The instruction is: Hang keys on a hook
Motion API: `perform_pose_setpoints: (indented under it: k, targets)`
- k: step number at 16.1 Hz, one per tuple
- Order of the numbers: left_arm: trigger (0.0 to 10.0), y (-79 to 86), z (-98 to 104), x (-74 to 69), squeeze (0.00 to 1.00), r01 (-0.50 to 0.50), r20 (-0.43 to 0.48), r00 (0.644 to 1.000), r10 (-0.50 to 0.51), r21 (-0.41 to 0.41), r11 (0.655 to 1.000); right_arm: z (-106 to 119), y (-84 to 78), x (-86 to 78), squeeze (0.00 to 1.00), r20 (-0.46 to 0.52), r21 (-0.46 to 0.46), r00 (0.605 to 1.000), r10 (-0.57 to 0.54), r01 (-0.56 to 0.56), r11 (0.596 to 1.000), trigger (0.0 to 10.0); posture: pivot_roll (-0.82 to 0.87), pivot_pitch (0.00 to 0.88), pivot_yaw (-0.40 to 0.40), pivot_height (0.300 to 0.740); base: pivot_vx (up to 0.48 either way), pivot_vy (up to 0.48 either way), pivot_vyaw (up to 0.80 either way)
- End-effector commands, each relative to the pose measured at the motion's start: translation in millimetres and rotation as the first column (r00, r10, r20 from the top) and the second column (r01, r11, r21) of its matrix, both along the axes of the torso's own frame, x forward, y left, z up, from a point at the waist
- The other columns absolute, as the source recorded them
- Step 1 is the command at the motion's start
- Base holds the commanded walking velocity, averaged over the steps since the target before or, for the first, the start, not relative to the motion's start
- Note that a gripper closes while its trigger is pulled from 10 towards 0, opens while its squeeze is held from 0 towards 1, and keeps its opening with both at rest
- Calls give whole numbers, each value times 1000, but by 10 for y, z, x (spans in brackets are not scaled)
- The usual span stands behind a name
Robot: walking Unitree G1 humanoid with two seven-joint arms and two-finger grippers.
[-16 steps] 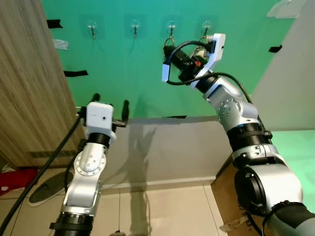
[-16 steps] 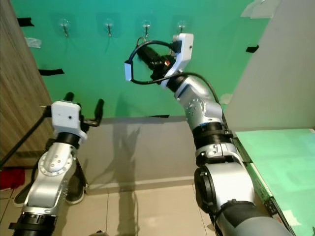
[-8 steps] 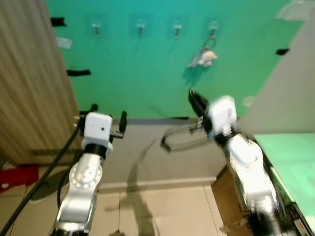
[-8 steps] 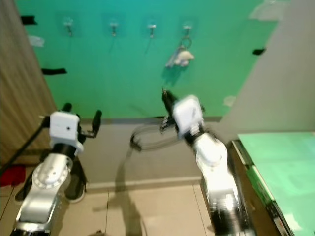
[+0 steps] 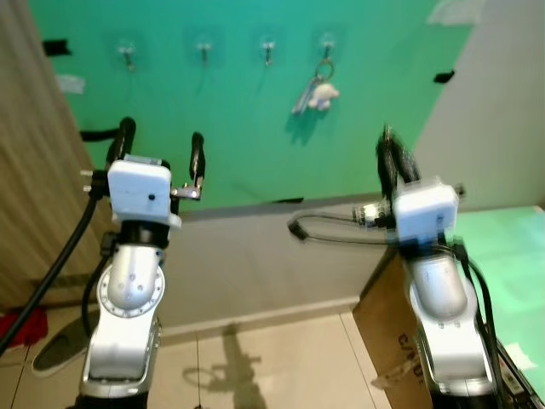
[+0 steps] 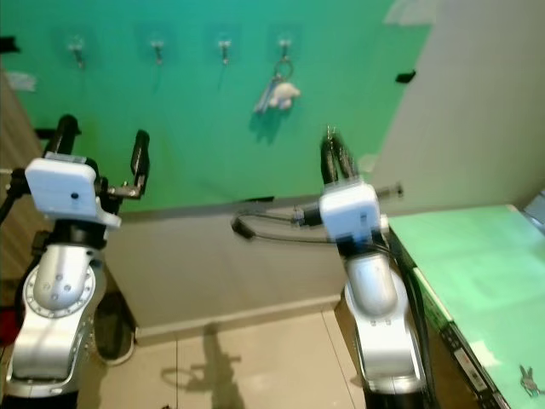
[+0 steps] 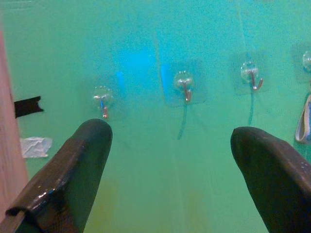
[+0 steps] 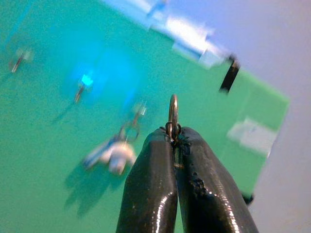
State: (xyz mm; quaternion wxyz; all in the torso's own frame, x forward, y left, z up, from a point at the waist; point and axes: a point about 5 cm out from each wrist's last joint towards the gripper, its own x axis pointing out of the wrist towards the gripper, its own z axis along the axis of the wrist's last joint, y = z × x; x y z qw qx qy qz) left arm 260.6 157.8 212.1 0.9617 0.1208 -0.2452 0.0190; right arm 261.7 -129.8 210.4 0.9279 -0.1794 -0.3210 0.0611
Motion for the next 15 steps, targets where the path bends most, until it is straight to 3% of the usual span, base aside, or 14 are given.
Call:
perform_pose_setpoints:
  k: [1, 2, 6, 9, 11, 15]
  targets:
    - [10000, 23, 126, 10, 0, -34, 53, 998, 35, -10, 999, 153, 15, 67, 0, 27, 71, 1000, 7, -8, 997, 0, 60, 0, -40, 740, 450, 0, 0]
    - [10000, 68, 256, 5, 0, -86, 113, 990, 86, -4, 996, 347, 127, 144, 0, 65, 121, 995, 71, -78, 990, 0, 66, 0, -42, 740, 439, 0, 0]
    - [10000, 99, 384, -15, 0, -134, 176, 976, 130, 11, 991, 343, 341, 180, 0, 21, 130, 973, 232, -233, 964, 0, 81, 0, -49, 740, 405, 147, 0]
    - [10000, 99, 475, -71, 0, -174, 247, 955, 162, 28, 984, 413, 587, 190, 0, -59, 220, 878, 474, -452, 865, 0, 90, 0, -56, 740, 0, 464, 0]
    - [10000, 72, 531, -104, 0, -174, 294, 944, 153, 46, 984, 454, 607, 207, 0, -68, 237, 854, 515, -488, 840, 0, 93, 0, -63, 740, 0, 0, 0]
    - [10000, 58, 553, -89, 0, -183, 304, 939, 160, 47, 982, 530, 667, 226, 0, -108, 304, 753, 650, -597, 742, 0, 93, 0, -64, 740, 0, 0, 0]
